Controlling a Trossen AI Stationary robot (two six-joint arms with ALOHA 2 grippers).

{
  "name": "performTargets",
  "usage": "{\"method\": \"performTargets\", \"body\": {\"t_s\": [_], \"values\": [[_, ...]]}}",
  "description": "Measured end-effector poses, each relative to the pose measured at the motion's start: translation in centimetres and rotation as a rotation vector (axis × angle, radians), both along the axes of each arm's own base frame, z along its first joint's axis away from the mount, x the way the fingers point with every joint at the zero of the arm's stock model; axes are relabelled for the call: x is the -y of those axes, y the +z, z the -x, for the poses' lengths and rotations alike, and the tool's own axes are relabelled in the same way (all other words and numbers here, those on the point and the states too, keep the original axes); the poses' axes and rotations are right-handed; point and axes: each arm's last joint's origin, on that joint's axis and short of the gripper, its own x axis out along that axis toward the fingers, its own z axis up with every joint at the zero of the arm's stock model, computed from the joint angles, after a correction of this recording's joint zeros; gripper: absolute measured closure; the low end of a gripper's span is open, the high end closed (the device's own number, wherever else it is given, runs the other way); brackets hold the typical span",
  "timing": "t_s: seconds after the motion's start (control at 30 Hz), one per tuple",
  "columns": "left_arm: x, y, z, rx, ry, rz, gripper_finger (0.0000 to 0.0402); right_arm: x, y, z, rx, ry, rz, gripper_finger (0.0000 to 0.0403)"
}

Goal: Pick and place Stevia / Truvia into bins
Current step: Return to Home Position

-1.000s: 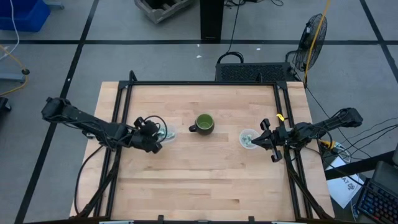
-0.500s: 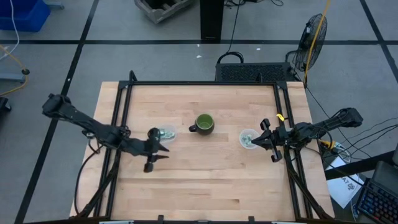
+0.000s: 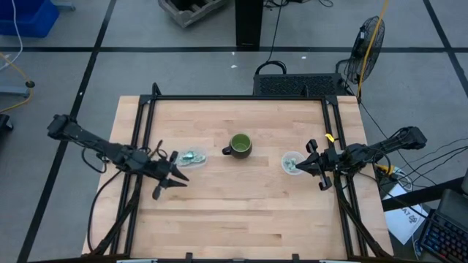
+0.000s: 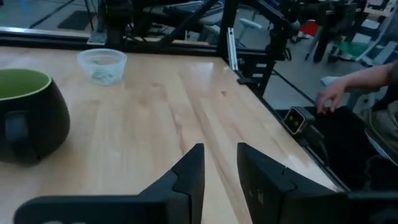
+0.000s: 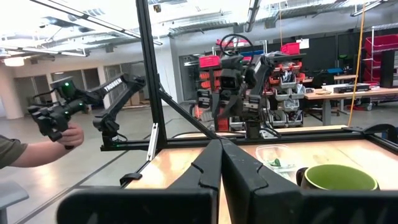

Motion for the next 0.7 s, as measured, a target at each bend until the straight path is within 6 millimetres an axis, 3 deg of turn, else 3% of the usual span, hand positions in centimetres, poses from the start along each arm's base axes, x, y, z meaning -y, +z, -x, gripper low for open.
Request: {"method": "performTargets", "body": {"t_s": [0.7], "values": [[-2.4,0.2,4.4,0.152,0.03,-0.02,0.0304,0.0,0.0,0.0,0.0,0.0,0.0,0.0399]]}}
